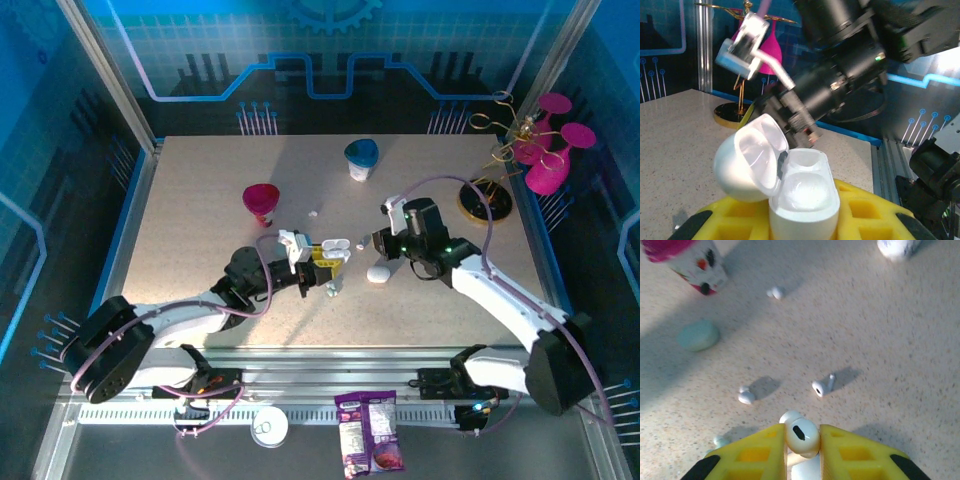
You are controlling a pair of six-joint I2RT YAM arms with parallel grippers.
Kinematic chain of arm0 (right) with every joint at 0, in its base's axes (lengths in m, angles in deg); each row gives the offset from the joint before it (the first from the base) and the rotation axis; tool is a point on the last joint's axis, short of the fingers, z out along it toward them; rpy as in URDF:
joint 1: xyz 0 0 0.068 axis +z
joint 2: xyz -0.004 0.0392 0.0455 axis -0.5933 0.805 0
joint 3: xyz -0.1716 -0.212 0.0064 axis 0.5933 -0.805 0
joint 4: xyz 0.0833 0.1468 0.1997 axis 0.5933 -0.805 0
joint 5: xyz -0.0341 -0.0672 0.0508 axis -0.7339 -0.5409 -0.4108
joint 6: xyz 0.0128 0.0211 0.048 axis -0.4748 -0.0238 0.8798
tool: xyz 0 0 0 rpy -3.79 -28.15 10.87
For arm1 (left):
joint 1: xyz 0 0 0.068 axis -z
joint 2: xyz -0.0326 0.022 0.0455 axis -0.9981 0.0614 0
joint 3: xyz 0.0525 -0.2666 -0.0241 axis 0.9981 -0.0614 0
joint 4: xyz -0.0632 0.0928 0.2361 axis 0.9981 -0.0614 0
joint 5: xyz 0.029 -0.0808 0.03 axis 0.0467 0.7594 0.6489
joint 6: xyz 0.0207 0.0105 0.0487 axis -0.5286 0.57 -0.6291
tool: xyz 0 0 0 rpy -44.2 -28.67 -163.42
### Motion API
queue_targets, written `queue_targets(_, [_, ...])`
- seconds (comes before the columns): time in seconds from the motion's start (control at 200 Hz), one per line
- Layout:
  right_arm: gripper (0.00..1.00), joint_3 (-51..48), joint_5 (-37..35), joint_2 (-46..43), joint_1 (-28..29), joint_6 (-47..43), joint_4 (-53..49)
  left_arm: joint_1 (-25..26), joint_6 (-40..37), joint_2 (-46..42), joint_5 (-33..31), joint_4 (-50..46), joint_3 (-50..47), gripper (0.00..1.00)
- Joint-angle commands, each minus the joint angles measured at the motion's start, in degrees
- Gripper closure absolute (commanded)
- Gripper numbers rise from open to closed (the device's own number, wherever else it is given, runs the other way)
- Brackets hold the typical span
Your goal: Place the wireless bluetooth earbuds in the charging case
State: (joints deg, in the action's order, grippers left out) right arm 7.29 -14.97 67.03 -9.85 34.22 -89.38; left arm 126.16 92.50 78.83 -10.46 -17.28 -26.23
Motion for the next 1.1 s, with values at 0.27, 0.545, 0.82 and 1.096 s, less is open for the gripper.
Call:
queue_targets(0.27, [0.79, 0.0, 6.1, -10.6, 3.9, -7.2, 0.4, -1.6, 3.7, 1.1, 0.6, 0.9, 2.1, 1.0])
queue_targets(0.545, [0.79, 1.1, 9.5, -14.0, 8.1, -9.4, 2.5, -1.6, 6.5, 3.1, 1.3, 1.7, 3.3, 1.0])
queue_targets(0.82, [0.8, 1.0, 10.2, -15.1, 11.6, -10.8, 5.0, -2.1, 11.4, 5.7, 2.2, 4.0, 4.4, 1.0])
queue_targets(1.096, [0.8, 1.7, 8.8, -12.8, 12.8, -12.6, 6.2, -2.1, 12.9, 5.0, 5.1, 3.3, 5.5, 1.0])
